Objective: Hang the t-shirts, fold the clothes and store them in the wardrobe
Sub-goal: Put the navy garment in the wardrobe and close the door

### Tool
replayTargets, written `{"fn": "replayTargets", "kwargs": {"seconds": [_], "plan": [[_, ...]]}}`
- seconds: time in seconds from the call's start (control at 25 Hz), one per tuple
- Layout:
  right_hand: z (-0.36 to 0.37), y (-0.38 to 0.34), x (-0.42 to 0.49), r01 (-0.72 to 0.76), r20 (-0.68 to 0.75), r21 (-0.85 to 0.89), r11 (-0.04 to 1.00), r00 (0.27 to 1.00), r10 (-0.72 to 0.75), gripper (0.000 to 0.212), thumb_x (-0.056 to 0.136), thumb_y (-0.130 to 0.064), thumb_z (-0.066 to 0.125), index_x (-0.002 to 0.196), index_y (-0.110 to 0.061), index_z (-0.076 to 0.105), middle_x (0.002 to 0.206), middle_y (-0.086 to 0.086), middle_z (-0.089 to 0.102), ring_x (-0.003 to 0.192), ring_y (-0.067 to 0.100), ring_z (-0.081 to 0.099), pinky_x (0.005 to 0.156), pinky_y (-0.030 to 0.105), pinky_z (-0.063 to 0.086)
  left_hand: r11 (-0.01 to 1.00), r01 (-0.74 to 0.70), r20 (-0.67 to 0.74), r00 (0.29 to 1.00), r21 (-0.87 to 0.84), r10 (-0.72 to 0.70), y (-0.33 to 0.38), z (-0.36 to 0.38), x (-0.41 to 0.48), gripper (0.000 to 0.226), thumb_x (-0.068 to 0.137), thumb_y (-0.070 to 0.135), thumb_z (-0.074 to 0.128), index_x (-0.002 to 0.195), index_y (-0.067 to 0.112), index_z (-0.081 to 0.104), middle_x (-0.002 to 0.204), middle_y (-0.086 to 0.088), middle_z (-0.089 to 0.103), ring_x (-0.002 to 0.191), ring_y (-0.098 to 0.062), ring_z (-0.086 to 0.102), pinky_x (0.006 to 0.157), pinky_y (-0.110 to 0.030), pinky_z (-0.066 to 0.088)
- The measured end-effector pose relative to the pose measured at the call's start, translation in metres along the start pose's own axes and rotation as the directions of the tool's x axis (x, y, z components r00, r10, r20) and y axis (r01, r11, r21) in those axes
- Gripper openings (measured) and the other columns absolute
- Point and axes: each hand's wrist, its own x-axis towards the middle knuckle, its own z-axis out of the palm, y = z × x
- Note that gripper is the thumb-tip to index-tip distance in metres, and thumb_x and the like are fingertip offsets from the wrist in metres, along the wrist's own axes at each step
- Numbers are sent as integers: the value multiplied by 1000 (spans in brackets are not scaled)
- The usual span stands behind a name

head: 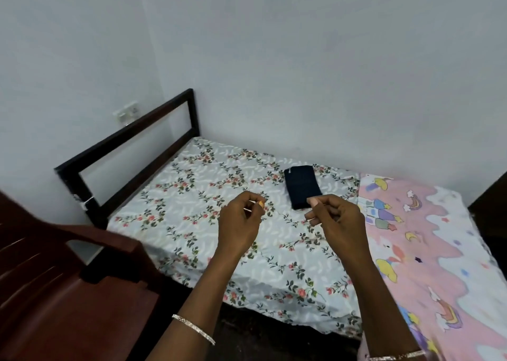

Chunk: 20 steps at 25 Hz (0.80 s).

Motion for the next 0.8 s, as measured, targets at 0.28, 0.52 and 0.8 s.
{"fn": "replayTargets", "kwargs": {"seconds": [0.28,0.52,0.8], "plan": [[-17,56,133,-59,-36,-59,996,998,57,12,97,-19,64,97,-11,73,72,3,75,65,14,70,64,19,54,998,62,61,996,-13,-61,-17,71,126,14,94,16,60,96,25,71,80,4,72,67,-14,69,67,-38,57],[-22,111,219,-165,-90,-107,980,984,156,13,97,-17,64,95,-8,72,72,6,74,61,9,68,61,12,50,982,188,140,972,12,-188,-64,125,219,13,94,16,61,93,24,71,78,2,73,65,-11,70,69,-33,57],[-11,200,338,-329,-149,-224,918,942,301,17,98,-20,64,96,-5,72,72,7,74,62,12,70,59,11,49,925,379,227,903,-27,-364,-138,198,358,11,95,14,60,95,17,70,81,-6,73,71,-20,72,68,-38,58]]}}
